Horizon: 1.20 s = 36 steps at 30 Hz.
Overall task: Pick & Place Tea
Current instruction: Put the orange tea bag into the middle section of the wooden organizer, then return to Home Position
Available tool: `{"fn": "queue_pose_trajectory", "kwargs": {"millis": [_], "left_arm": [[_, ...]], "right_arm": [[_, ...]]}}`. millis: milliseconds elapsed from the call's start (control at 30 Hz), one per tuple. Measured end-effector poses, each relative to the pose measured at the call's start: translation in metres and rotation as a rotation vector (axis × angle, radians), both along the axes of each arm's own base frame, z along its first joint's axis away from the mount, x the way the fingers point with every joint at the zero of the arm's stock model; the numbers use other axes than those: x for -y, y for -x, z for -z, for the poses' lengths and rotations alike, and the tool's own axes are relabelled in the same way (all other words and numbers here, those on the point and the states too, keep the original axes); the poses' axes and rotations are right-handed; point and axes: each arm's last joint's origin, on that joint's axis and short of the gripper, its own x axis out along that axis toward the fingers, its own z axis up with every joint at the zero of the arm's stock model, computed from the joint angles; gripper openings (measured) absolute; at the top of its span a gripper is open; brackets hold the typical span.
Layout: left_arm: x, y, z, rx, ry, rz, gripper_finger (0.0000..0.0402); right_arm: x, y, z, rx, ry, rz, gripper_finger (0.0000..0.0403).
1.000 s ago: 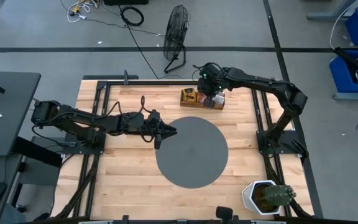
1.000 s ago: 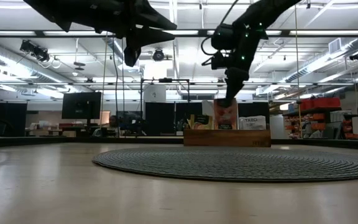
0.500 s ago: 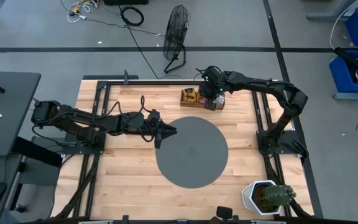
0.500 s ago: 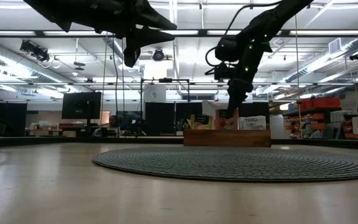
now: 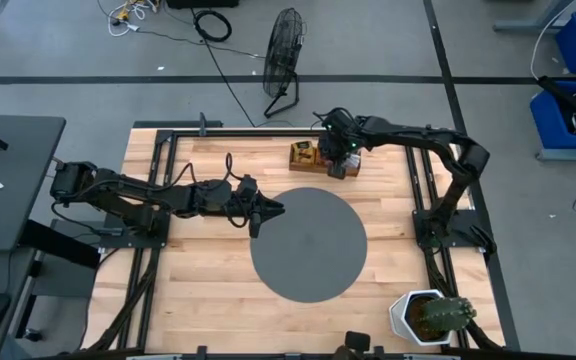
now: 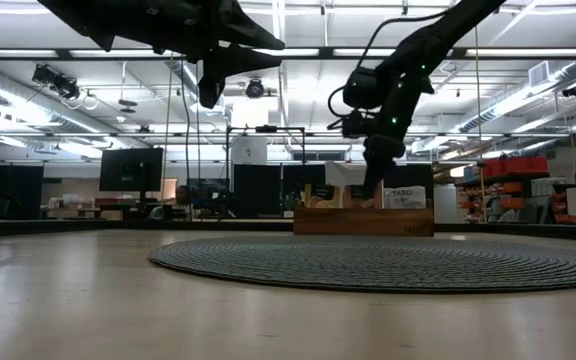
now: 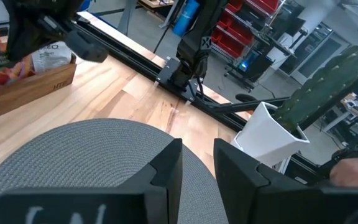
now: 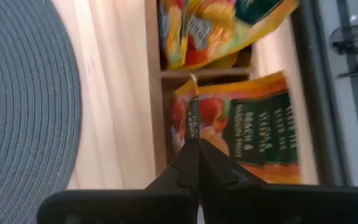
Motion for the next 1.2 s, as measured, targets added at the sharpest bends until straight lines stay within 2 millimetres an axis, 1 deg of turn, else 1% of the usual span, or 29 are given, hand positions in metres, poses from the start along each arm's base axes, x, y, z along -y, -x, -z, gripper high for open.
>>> {"fn": "queue_pose_trajectory", "kwargs": {"millis": [100, 167, 233, 333, 500, 600, 667, 733, 800, 900, 1000, 1033, 1133, 1200], "left_arm": [[0.0, 0.0, 0.0, 0.0, 0.005, -0.001, 0.0096], [0.0, 0.0, 0.0, 0.0, 0.007, -0.001, 0.0096], [0.0, 0.0, 0.0, 0.0, 0.007, -0.002, 0.0096], [0.0, 0.0, 0.0, 0.0, 0.007, -0.002, 0.0096], [0.0, 0.0, 0.0, -0.001, -0.001, 0.0, 0.0096], [0.0, 0.0, 0.0, -0.004, -0.049, -0.003, 0.0096], [-0.001, 0.001, -0.001, -0.003, -0.096, -0.014, 0.0093], [-0.003, 0.003, -0.005, 0.009, -0.151, -0.013, 0.0086], [-0.006, 0.006, -0.012, 0.034, -0.188, -0.018, 0.0074], [-0.016, 0.014, -0.022, 0.06, -0.241, -0.016, 0.0049], [-0.03, 0.027, -0.028, 0.081, -0.26, -0.012, 0.0017], [-0.035, 0.031, -0.028, 0.093, -0.256, -0.011, 0.0009], [-0.046, 0.049, -0.022, 0.099, -0.233, -0.011, 0.0006], [-0.047, 0.06, -0.021, 0.129, -0.219, -0.025, 0.0006]], "right_arm": [[0.001, -0.001, 0.005, -0.019, -0.011, 0.021, 0.0001], [0.001, -0.001, 0.005, -0.025, 0.004, 0.034, 0.0009], [0.002, -0.002, 0.005, -0.024, 0.025, 0.042, 0.0025], [0.004, -0.003, 0.0, -0.013, 0.037, 0.042, 0.006], [0.007, -0.008, -0.019, -0.003, 0.044, 0.041, 0.0124], [0.007, -0.01, -0.038, -0.003, 0.024, 0.056, 0.015], [0.004, -0.008, -0.054, 0.032, -0.019, 0.073, 0.0156], [-0.004, -0.005, -0.07, 0.102, -0.066, 0.078, 0.0152], [-0.016, 0.0, -0.085, 0.166, -0.105, 0.073, 0.0136], [-0.038, 0.011, -0.1, 0.231, -0.126, 0.063, 0.0087], [-0.061, 0.024, -0.107, 0.285, -0.157, 0.066, 0.0021], [-0.068, 0.028, -0.108, 0.309, -0.177, 0.065, 0.0011], [-0.089, 0.032, -0.106, 0.406, -0.262, 0.09, 0.0018], [-0.101, 0.033, -0.103, 0.451, -0.299, 0.098, 0.0018]]}}
